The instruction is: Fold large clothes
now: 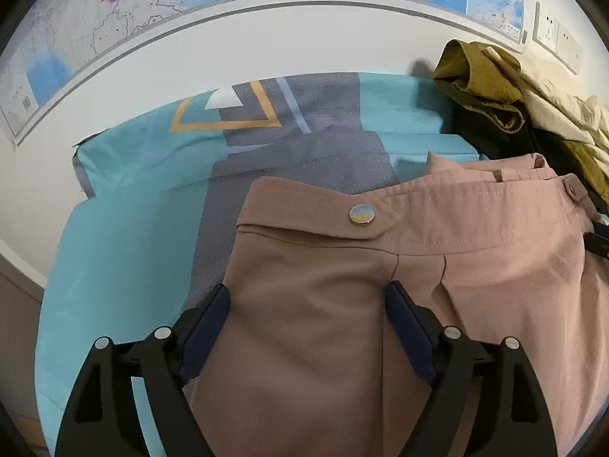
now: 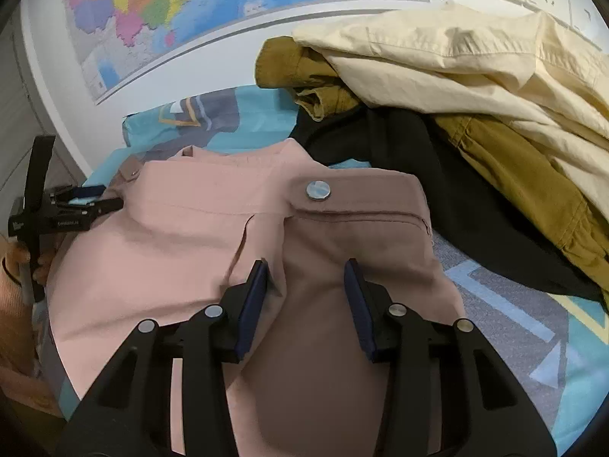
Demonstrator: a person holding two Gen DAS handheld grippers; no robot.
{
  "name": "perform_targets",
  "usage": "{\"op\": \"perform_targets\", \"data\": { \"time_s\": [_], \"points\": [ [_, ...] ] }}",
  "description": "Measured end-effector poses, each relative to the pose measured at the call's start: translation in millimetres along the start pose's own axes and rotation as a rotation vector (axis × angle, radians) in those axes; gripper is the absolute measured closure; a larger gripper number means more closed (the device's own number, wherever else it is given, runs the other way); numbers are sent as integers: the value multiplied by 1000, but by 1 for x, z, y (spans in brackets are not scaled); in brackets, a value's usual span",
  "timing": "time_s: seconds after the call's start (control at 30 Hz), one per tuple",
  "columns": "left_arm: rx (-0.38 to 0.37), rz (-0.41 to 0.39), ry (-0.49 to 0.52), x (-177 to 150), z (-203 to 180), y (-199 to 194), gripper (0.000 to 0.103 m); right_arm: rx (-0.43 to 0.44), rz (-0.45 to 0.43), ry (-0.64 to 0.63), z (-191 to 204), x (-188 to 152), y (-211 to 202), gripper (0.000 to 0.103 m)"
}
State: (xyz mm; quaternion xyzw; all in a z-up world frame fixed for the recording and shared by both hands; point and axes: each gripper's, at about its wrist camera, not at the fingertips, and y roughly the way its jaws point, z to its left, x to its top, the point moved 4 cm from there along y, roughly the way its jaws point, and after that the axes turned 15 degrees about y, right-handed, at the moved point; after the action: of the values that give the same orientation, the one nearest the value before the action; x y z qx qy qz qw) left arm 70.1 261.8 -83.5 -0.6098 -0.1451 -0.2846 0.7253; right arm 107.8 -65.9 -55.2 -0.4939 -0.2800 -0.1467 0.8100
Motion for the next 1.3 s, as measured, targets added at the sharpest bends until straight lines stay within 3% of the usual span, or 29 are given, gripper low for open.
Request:
{"op": "perform_targets", "data": {
  "time_s": [0.2, 0.3, 0.37, 0.47, 0.63, 0.83, 1.17, 1.3],
  "points": [
    [-18, -115, -74, -20, 23, -52, 22, 72, -53, 64, -8, 0, -46, 41],
    [-39, -127, -146, -45, 37, -73, 22, 108, -76, 146, -25, -5, -73, 30],
    [-42, -120, -196, -65, 43, -83, 22, 135, -82, 202, -38, -12, -88, 28],
    [-51, -100, -265, -96, 49, -94, 22, 121, -75, 264, -54, -27, -100, 18],
    [-116, -39, -344, -139, 38, -94, 22, 141, -31, 365, -76, -54, -106, 18],
    [-238, -32, -402, -164, 16, -95, 22, 192, 1, 449, -89, -80, -114, 18],
    [-427, -75, -388, -146, -23, -91, 20, 282, 51, 541, -98, -106, -121, 14],
    [-455, -92, -385, -132, -29, -82, 11, 312, 67, 565, -97, -114, -125, 13]
  ]
}}
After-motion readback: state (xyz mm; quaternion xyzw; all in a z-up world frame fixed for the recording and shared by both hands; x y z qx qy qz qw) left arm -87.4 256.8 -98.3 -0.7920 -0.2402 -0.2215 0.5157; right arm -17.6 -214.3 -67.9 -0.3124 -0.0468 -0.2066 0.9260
